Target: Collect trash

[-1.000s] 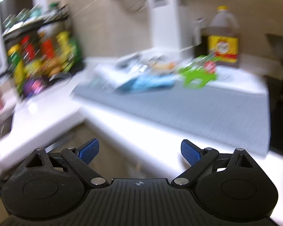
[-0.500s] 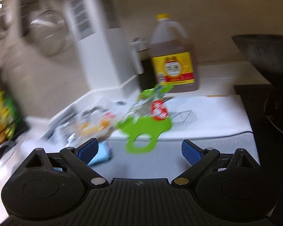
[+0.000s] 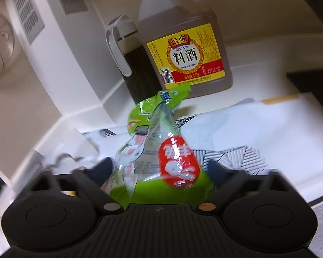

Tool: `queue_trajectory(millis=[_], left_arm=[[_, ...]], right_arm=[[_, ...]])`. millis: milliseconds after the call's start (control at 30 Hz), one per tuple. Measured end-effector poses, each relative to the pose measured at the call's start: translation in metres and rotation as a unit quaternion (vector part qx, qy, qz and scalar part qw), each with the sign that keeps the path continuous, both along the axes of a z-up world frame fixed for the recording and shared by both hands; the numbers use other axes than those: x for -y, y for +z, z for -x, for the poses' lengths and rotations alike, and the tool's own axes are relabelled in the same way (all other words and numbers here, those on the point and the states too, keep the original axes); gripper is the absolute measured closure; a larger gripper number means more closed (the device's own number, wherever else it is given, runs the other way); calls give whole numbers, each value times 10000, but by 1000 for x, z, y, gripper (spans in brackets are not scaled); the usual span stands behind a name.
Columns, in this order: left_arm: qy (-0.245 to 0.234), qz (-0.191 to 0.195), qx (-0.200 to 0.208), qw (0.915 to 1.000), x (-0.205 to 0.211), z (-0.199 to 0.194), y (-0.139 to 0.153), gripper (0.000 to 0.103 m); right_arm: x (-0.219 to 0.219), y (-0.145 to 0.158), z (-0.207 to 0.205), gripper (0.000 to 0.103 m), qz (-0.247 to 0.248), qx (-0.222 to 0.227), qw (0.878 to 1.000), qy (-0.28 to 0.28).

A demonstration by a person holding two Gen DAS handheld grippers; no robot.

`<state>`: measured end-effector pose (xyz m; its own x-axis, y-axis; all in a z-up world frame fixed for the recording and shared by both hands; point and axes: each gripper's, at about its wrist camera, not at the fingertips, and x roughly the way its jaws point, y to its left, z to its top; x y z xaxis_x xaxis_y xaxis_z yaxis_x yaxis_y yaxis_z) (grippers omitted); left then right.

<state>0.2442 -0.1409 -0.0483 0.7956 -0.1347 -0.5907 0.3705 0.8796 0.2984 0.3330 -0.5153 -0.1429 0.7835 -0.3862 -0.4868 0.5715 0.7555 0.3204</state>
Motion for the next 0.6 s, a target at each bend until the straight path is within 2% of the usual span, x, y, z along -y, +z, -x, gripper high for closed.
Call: queue_trajectory(millis=[33, 67, 133, 233, 333, 433, 600], left_arm=[[-101, 48, 40, 9999, 8, -5, 2, 0], [-225, 99, 83, 9997, 17, -11, 4, 0], [-547, 225, 142, 9981, 38, -24, 7, 0], [-1223, 329, 220, 9917, 75, -47, 8, 0], [-1735, 180, 208, 9844, 117, -73, 2, 0], [-1918, 16, -117, 9814, 159, -104, -7, 0], [-1836, 144, -813, 9795, 208, -152, -31, 0]], right_arm=[[-2, 0, 3, 79, 126, -75, 9998, 108], [-2, -1, 9, 83, 73, -105, 9997, 213], [-2, -1, 27, 86, -69, -19, 9996, 269], [-6, 0, 64, 86, 62, 164, 9997, 188], [-8, -4, 94, 86, 281, 397, 9988, 29], [6, -10, 98, 86, -227, 376, 9990, -87], [-3, -11, 90, 86, -122, 287, 9994, 118]])
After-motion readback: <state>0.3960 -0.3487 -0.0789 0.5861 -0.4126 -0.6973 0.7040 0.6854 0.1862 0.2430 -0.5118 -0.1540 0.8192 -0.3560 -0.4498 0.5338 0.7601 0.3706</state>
